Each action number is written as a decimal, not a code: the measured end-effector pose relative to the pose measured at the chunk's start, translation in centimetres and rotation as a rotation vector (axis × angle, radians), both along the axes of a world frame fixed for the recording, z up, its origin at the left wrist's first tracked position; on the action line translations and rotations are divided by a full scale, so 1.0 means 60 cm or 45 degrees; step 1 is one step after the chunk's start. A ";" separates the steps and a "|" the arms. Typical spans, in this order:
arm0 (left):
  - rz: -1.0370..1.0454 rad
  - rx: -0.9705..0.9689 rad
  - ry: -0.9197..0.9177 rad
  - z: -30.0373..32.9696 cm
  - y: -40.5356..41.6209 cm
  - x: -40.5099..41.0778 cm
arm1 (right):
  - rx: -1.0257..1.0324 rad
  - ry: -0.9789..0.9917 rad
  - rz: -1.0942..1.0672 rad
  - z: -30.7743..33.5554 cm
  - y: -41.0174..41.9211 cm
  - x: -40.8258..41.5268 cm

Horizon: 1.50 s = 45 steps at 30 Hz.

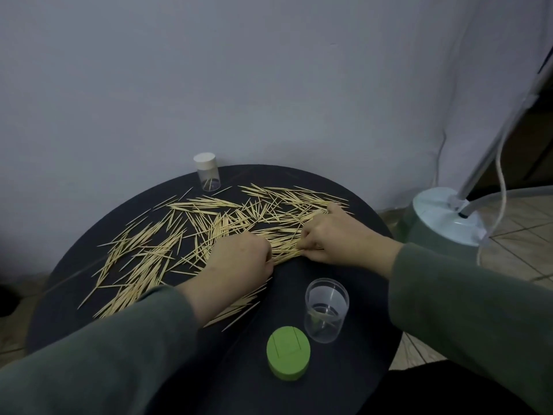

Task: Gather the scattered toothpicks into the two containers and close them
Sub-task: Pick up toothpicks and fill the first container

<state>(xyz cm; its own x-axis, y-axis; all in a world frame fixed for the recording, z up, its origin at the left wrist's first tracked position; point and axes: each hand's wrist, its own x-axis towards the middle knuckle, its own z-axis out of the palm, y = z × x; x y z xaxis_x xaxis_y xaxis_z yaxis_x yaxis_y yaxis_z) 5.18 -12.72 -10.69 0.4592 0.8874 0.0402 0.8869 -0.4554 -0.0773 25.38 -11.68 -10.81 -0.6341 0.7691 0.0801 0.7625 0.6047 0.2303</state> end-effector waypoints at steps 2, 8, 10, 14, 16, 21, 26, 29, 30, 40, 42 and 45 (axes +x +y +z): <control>0.009 -0.004 -0.013 0.002 0.001 0.001 | 0.009 0.026 -0.001 -0.004 -0.003 0.002; 0.017 0.045 -0.077 0.003 -0.005 0.000 | -0.040 0.173 -0.033 -0.008 -0.007 0.005; 0.027 0.057 -0.103 0.004 -0.005 0.000 | -0.016 0.243 -0.061 -0.007 -0.010 0.007; 0.062 0.052 -0.216 0.009 -0.002 -0.004 | -0.126 0.560 -0.218 -0.006 -0.015 0.014; 0.080 0.032 -0.258 0.010 -0.002 -0.004 | -0.231 0.732 -0.284 -0.007 -0.018 0.016; 0.122 -0.003 -0.248 0.006 -0.004 -0.001 | -0.238 0.711 -0.388 -0.009 -0.024 0.010; 0.183 -0.023 -0.333 0.002 0.000 -0.003 | -0.190 0.801 -0.435 -0.006 -0.025 -0.002; 0.223 -0.016 -0.457 0.004 0.003 -0.006 | -0.237 0.986 -0.494 -0.004 -0.022 -0.008; 0.239 -0.028 -0.505 0.006 0.004 -0.007 | -0.267 1.041 -0.512 -0.003 -0.022 -0.010; 0.241 -0.348 -1.436 0.039 -0.010 0.003 | -0.559 1.636 -0.492 0.037 -0.048 -0.001; 0.214 -0.469 -1.690 0.049 -0.026 0.009 | -0.615 1.757 -0.415 0.053 -0.061 -0.004; 0.129 -0.606 -1.938 0.063 -0.057 0.018 | -0.693 1.904 -0.273 0.077 -0.083 -0.005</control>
<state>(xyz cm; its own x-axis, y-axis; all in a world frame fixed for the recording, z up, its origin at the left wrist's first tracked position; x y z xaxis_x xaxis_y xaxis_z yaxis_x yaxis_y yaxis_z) 6.28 -16.15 -6.92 0.1926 0.9753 0.1083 0.0276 -0.1157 0.9929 25.05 -16.66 -6.19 -0.1237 0.9721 0.1994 0.1725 0.2190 -0.9604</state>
